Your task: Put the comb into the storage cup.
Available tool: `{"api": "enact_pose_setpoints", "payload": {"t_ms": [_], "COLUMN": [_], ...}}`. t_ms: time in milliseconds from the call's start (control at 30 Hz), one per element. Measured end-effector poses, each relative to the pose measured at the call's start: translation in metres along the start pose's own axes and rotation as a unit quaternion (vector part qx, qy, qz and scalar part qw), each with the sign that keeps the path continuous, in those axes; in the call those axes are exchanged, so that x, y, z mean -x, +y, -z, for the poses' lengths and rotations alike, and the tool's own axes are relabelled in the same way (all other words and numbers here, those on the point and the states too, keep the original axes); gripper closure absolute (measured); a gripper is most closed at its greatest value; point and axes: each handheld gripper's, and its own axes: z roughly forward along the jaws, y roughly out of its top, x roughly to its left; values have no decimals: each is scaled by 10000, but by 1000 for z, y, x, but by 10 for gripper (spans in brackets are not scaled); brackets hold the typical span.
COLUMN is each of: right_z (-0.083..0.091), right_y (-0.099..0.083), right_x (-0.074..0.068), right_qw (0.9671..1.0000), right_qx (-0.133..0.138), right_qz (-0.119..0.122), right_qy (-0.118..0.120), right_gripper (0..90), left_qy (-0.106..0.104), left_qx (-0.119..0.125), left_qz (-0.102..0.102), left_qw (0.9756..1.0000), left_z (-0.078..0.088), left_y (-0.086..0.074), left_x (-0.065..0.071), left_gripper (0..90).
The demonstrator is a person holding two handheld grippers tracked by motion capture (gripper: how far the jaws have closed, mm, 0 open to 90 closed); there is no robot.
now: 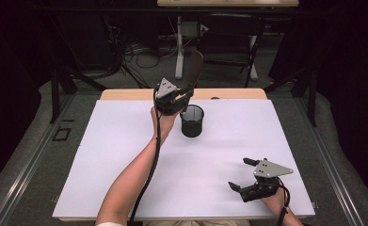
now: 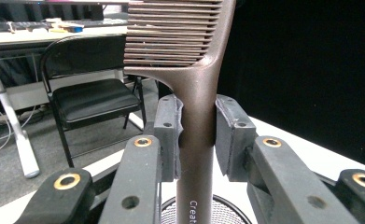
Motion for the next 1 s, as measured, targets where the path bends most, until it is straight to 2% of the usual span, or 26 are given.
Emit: {"api": "enact_pose_setpoints", "payload": {"t_ms": [233,867,1000], "right_z": [0,0,0], "right_y": [0,0,0], "right_x": [0,0,0], "right_qw": [10000,10000,10000], "right_qx": [-1,-2,1], "right_qz": [-10,6,-10], "right_qy": [12,12,19], "right_gripper": [4,4,4], "left_qy": [-23,-10,-32], "left_qx": [11,255,265], "left_qz": [-96,-124,-53], "left_qw": [10000,9996,9996], "left_z": [-4,-12,-15], "left_y": [-2,-9,-12], "left_x": [0,1,0], "left_gripper": [723,723,723]}}
